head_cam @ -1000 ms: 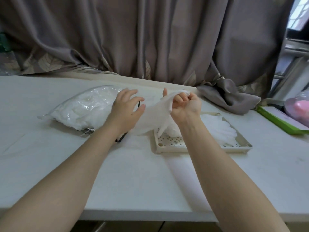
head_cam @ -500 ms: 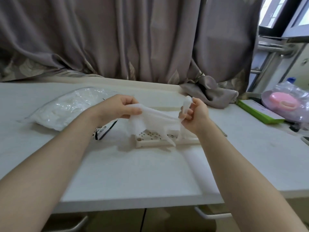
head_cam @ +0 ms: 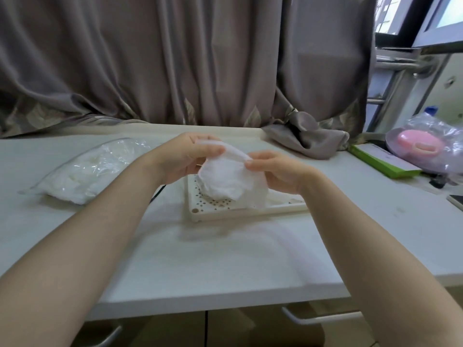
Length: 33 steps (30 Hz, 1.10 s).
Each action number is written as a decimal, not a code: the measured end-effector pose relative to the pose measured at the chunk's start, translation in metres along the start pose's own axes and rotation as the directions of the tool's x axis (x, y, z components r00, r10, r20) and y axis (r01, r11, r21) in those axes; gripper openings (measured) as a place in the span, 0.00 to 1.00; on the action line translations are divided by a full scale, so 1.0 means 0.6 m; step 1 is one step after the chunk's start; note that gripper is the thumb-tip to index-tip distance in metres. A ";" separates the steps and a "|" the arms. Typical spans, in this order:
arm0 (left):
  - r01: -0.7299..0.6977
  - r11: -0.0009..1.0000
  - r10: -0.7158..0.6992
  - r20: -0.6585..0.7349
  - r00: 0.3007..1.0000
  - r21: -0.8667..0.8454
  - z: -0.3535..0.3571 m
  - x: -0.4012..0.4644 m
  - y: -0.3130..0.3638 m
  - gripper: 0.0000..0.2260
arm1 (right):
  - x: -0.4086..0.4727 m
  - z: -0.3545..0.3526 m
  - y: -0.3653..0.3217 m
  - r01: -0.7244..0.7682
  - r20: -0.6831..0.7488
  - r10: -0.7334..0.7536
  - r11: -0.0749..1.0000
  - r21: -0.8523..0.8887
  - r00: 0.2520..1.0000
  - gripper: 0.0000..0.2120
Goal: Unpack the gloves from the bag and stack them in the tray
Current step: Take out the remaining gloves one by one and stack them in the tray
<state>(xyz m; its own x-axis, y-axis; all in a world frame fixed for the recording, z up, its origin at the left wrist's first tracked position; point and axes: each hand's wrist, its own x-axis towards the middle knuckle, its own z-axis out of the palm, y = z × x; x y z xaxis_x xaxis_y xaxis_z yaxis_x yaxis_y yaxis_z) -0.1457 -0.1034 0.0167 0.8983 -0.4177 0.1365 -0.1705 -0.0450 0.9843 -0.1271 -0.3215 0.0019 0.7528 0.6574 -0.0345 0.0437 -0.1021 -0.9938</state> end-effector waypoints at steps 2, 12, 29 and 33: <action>0.035 0.999 -0.035 0.013 0.999 -0.010 0.015 0.005 -0.001 0.08 | -0.020 -0.027 0.008 -0.018 -0.037 0.019 1.000 0.023 0.999 0.26; 0.082 0.995 -0.082 0.009 0.997 0.049 0.084 0.036 -0.004 0.09 | -0.077 -0.083 0.020 -0.201 0.221 0.178 0.976 0.082 0.959 0.31; 0.035 0.999 -0.042 -0.225 0.974 -0.037 0.096 0.044 -0.012 0.14 | -0.068 -0.086 0.041 -0.120 0.230 0.087 0.984 0.130 0.969 0.24; 0.070 0.996 -0.081 -0.310 0.947 -0.049 0.096 0.055 -0.033 0.13 | -0.080 -0.114 0.043 -0.157 0.124 0.150 0.987 0.047 0.981 0.22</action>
<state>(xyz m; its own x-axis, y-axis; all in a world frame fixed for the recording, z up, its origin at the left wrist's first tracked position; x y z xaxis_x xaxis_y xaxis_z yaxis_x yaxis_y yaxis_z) -0.1361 -0.1684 -0.0050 0.9903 -0.1107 0.0839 -0.0877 -0.0299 0.9957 -0.1175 -0.4068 -0.0146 0.6634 0.7222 -0.1958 -0.1056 -0.1687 -0.9800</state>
